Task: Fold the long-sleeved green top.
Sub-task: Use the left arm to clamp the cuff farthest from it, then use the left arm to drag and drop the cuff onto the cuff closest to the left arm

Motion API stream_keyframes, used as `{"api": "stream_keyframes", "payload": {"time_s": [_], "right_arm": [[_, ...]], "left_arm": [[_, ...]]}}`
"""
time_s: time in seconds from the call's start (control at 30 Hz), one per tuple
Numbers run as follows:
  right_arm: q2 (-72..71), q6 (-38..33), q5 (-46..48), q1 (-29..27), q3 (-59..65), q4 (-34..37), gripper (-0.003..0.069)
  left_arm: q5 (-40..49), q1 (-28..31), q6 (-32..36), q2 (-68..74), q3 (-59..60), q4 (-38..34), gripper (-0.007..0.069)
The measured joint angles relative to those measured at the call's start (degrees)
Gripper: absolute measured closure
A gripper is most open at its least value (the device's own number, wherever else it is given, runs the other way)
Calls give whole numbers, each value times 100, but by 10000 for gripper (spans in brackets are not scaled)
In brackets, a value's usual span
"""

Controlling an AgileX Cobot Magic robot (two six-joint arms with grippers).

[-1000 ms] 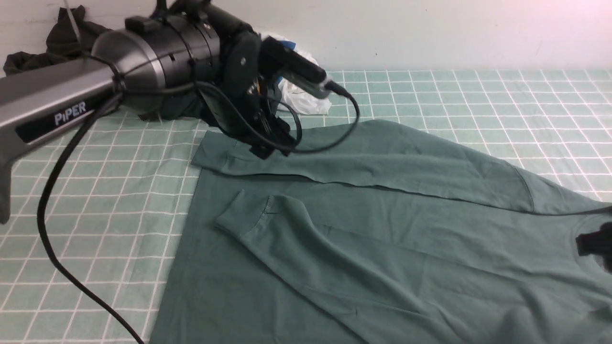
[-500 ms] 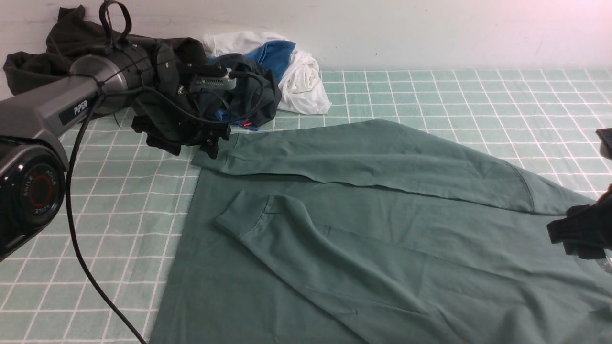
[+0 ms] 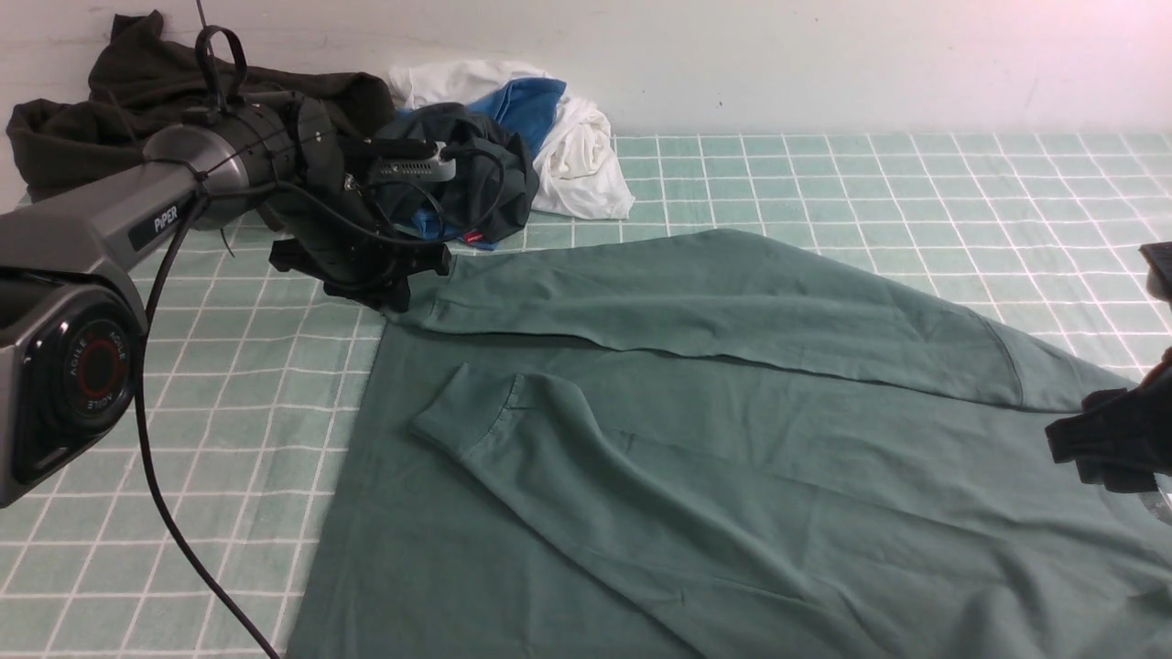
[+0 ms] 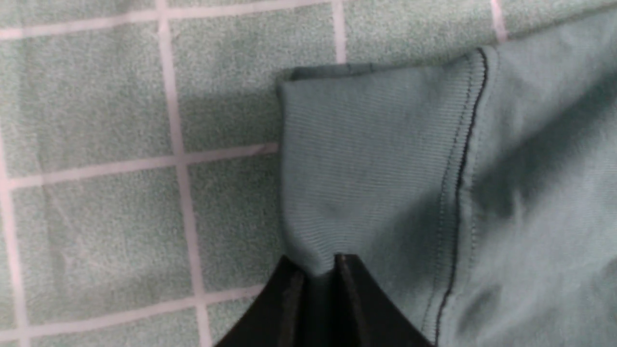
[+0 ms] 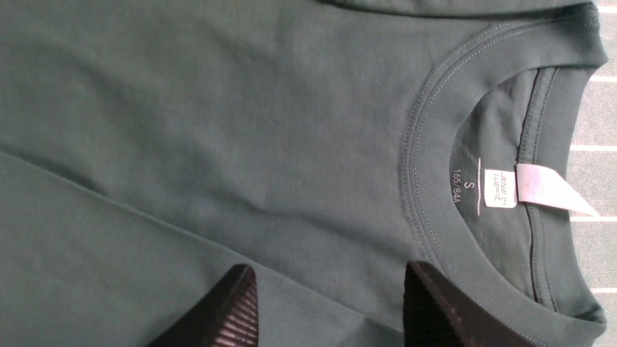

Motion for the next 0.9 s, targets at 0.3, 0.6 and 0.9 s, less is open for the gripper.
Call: {"api": "stream_keyframes", "payload": {"time_s": [0.3,0.6,0.9], "right_arm": [[0,0,5,0,0,0,271],[0,0,47,0,0,0,271],[-906,-566,267,0,0,770,271]], "left_arm": [[120,0,214,-296,-5,-1,597],[580,-294,296,-1123,-37,50,597],[760,-1748,296,-2310,-37,0,597]]}}
